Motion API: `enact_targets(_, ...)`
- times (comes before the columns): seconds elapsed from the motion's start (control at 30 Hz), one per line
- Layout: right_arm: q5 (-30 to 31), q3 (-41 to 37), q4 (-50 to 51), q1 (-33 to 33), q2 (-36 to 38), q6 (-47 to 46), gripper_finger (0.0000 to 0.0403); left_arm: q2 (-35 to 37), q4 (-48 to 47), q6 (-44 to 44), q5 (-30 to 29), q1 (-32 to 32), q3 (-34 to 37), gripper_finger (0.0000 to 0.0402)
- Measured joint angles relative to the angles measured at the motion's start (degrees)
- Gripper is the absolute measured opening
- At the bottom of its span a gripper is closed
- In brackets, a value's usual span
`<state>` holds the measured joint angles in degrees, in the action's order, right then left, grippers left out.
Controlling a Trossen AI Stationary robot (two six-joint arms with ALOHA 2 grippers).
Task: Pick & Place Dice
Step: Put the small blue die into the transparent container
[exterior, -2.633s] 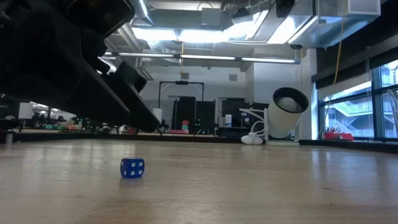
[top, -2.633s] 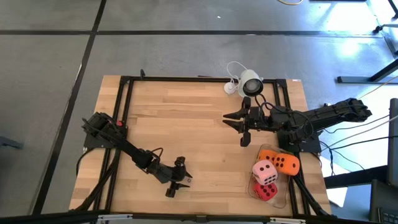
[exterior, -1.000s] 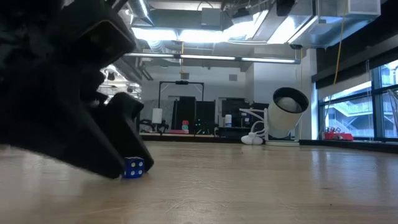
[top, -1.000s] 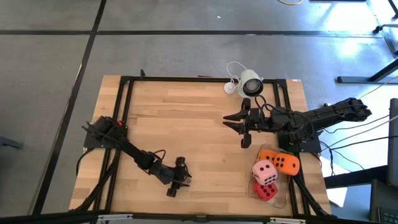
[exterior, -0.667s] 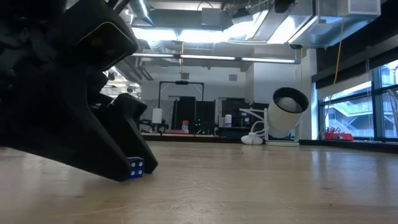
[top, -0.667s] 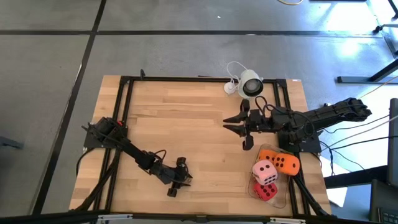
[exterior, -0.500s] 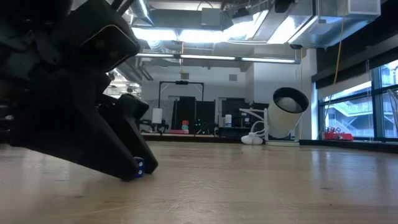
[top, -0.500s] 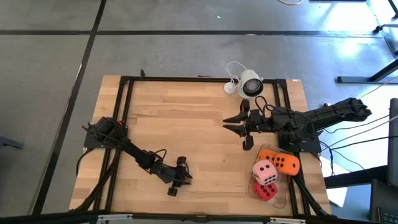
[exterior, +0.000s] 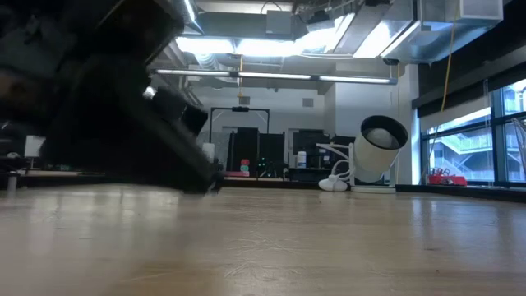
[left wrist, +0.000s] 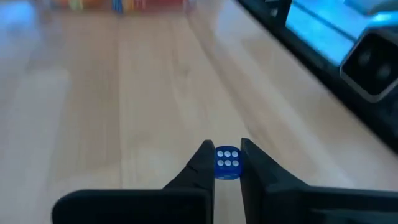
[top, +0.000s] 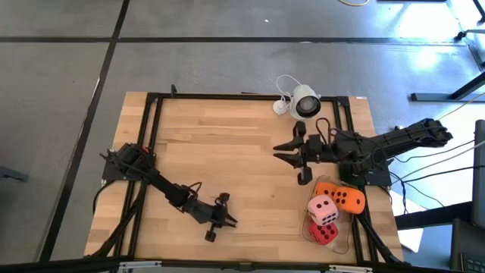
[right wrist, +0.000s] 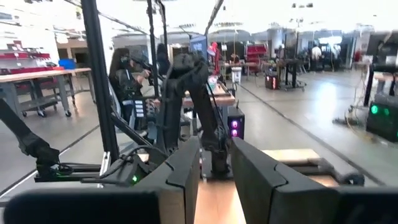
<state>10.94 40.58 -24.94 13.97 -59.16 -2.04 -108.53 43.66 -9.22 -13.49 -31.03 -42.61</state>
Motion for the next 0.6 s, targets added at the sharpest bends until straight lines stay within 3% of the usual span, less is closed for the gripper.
enact_targets(0.13, 0.0, 0.0, -4.0, 0.7, 1.4, 2.7, 0.0093, 0.0, 2.5, 5.6, -0.4, 0.0, -2.9, 0.0024)
enact_targets(0.33, 0.2, 0.0, -9.0, 0.7, 5.2, 5.0, 0.0093, 0.0, 2.6, 21.1, -3.9, 0.8, -11.1, 0.0022)
enact_targets(0.47, 0.2, 0.0, -9.5, 0.7, 7.2, 5.5, 0.0093, 0.0, 2.4, 31.2, -6.6, 2.8, -15.0, 0.0024)
enact_targets(0.6, 0.2, 0.0, -9.3, 0.7, 7.5, 4.1, 0.0093, 0.1, 2.2, 35.4, -5.4, 6.3, -17.4, 0.0025)
